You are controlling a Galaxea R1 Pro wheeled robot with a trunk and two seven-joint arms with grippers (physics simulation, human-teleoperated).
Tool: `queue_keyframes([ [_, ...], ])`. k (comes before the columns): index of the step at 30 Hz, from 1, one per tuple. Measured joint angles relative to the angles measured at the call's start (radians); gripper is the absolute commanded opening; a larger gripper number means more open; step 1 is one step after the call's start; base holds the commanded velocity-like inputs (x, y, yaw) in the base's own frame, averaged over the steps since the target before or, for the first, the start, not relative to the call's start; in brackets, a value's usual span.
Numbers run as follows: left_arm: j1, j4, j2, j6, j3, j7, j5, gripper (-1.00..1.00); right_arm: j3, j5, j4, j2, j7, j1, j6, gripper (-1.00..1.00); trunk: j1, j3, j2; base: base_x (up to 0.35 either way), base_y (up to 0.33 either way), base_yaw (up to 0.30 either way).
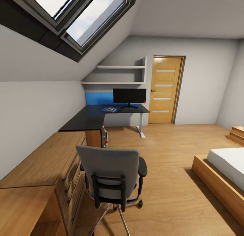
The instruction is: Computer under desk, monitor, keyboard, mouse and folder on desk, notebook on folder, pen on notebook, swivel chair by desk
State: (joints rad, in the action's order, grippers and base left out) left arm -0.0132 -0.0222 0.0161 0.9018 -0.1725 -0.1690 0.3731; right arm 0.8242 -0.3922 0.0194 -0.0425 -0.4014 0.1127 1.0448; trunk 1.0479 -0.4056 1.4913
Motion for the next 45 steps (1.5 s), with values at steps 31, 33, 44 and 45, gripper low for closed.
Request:
queue_keyframes([
  [31,0.248,-0.625,-0.03,-0.939,-0.004,-0.158,-0.011,1.0,-0.066,-0.004,-0.312,0.002,-0.049,0.277,-0.564,1.0,0.119,-0.096,0.217,0.0,0.0,0.0],
  [33,0.297,-0.625,-0.031,-0.981,-0.004,-0.158,-0.011,1.0,-0.102,-0.003,-0.333,0.002,-0.041,0.311,-0.644,1.0,0.127,-0.103,0.231,0.0,0.0,0.0],
  [44,0.427,-0.615,-0.027,-1.116,0.0,-0.152,-0.009,1.0,-0.217,-0.004,-0.356,0.005,0.013,0.402,-0.765,1.0,0.169,-0.138,0.308,0.0,0.0,0.0],
  [45,0.427,-0.606,-0.026,-1.111,0.0,-0.15,-0.008,1.0,-0.216,-0.004,-0.353,0.003,0.013,0.403,-0.765,1.0,0.173,-0.141,0.315,0.0,0.0,0.0],
])
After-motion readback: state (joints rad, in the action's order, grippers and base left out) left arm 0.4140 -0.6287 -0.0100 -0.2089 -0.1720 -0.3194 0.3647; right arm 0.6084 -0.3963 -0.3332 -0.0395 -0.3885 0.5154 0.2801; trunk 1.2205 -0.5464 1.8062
